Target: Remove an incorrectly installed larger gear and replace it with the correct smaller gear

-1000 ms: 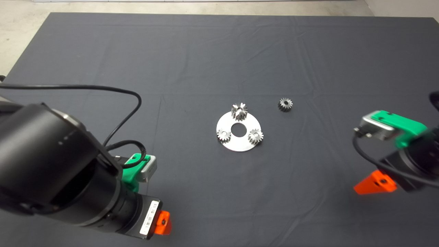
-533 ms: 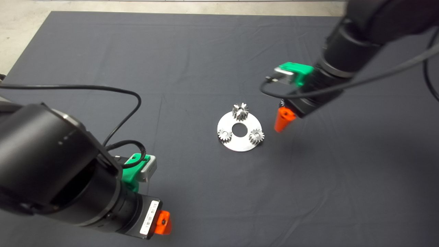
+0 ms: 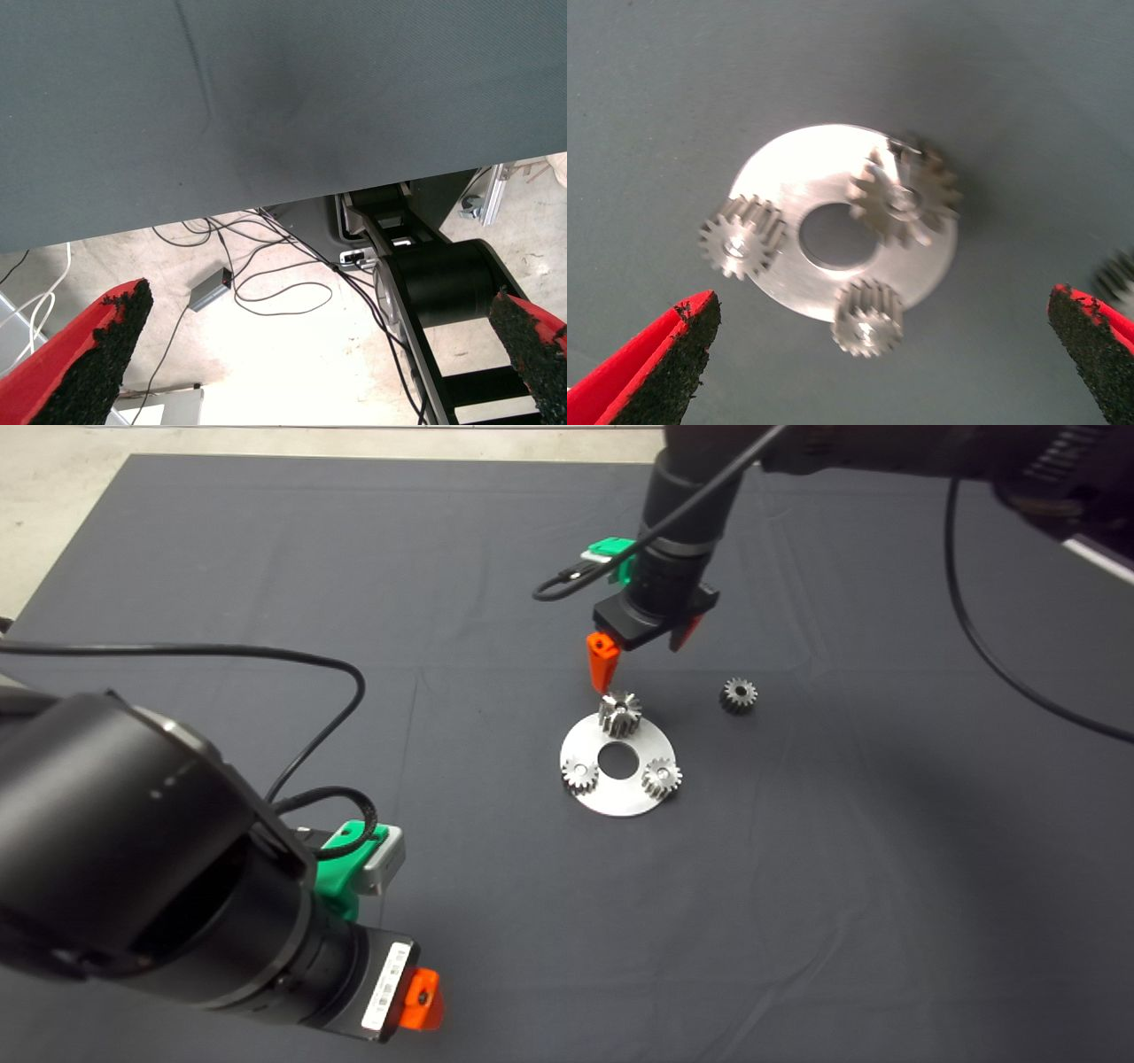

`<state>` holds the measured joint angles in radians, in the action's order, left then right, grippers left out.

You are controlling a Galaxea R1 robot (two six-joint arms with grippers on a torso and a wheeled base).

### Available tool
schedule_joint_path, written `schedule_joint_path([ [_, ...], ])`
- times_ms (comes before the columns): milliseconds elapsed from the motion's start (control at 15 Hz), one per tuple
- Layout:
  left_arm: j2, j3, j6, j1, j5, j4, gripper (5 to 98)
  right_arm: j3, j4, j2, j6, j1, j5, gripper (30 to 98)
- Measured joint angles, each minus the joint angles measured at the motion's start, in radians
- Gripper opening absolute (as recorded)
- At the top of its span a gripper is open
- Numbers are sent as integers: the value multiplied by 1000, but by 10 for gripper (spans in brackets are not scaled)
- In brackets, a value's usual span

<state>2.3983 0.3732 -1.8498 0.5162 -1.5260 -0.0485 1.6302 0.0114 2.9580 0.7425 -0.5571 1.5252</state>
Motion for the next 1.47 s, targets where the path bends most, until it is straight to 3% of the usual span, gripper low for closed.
schedule_joint_path([
  [533,0,0,0,0,1,0,981,31,79,26,-64,107,2,977],
  [1467,0,0,0,0,0,0,981,33,154,23,-88,115,1,977],
])
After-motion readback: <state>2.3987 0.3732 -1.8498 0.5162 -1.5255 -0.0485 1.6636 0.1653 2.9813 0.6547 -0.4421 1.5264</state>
